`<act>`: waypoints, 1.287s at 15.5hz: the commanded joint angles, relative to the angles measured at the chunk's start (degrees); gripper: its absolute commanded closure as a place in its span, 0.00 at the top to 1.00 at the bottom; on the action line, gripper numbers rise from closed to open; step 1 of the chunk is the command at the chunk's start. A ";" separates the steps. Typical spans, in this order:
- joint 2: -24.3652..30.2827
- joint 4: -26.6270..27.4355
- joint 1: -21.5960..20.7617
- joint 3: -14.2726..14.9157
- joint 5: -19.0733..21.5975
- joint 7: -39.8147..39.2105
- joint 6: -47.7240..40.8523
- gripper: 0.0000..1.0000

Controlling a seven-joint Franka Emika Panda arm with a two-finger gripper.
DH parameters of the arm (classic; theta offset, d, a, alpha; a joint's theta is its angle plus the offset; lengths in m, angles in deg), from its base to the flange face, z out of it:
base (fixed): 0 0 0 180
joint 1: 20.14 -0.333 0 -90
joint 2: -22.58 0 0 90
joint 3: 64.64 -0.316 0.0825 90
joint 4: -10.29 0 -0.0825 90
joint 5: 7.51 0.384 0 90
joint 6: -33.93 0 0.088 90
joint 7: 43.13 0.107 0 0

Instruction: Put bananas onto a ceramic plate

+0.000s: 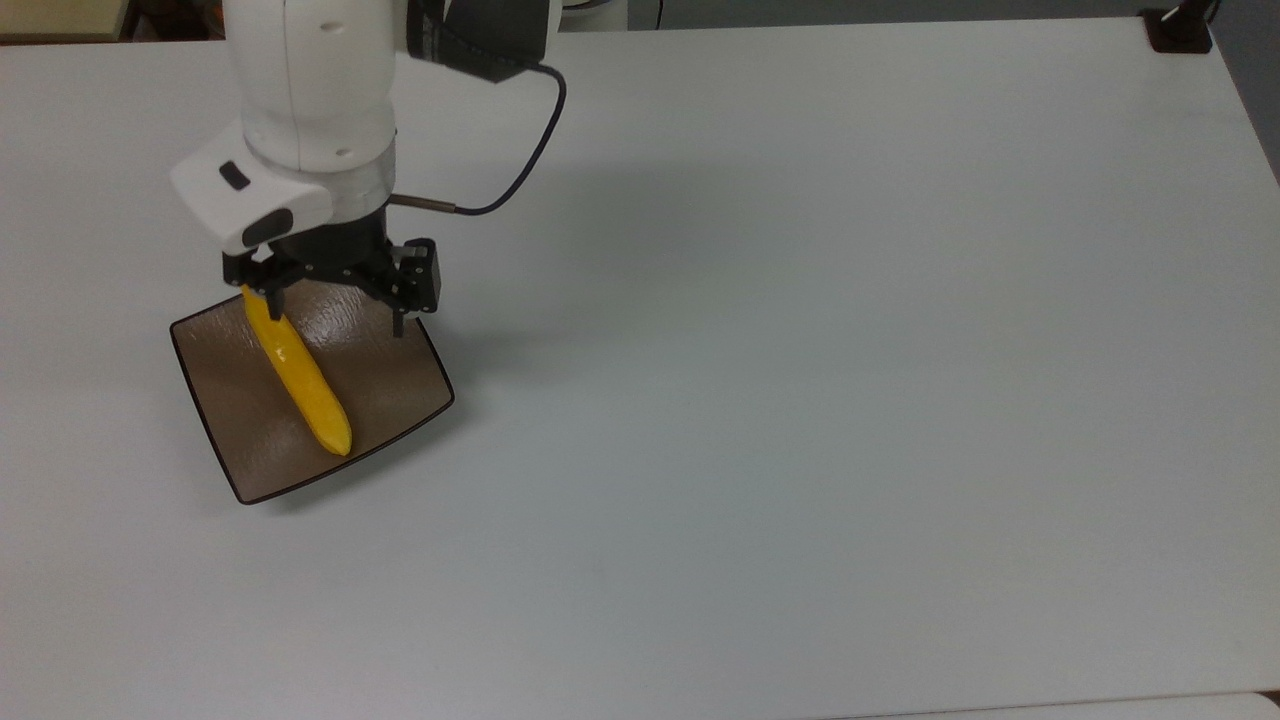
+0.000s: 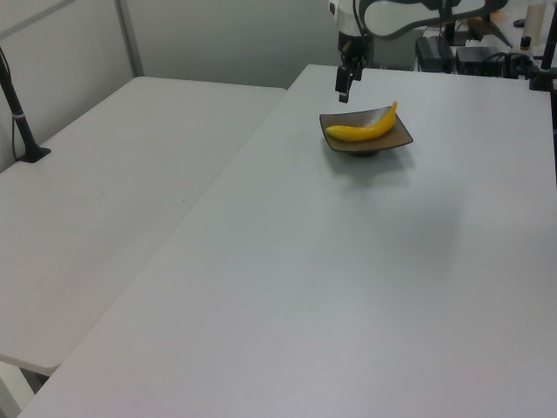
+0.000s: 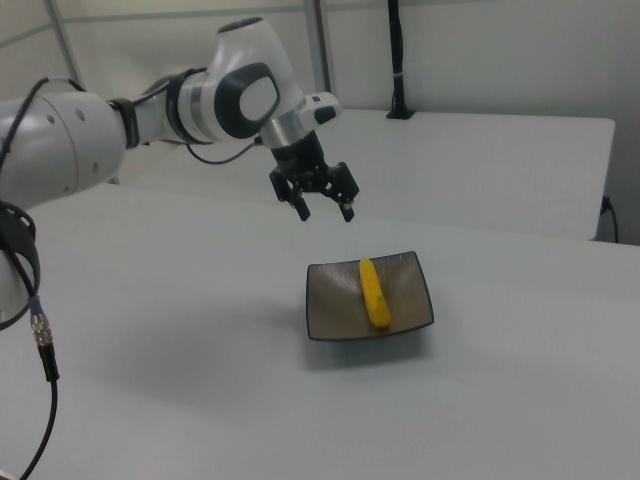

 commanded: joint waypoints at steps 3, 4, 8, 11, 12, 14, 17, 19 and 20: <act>12.71 6.63 -1.66 -5.02 6.01 8.86 -10.73 1.00; 15.08 8.82 -1.92 -5.38 7.94 8.68 -11.43 1.00; 23.18 19.02 -5.08 -5.38 11.92 8.15 -10.65 1.00; 27.31 24.90 -6.49 -5.38 11.83 7.19 -8.12 1.00; 29.24 27.71 -6.41 -5.29 11.83 6.49 -4.97 1.00; 31.10 31.24 -6.06 -5.29 11.83 4.91 -2.74 1.00; 30.84 31.08 -5.88 -5.20 11.39 3.59 -3.79 1.00; 31.10 30.64 -5.35 -4.85 11.13 2.80 -6.07 1.00; 31.10 30.20 -5.26 -4.85 11.13 2.71 -6.43 1.00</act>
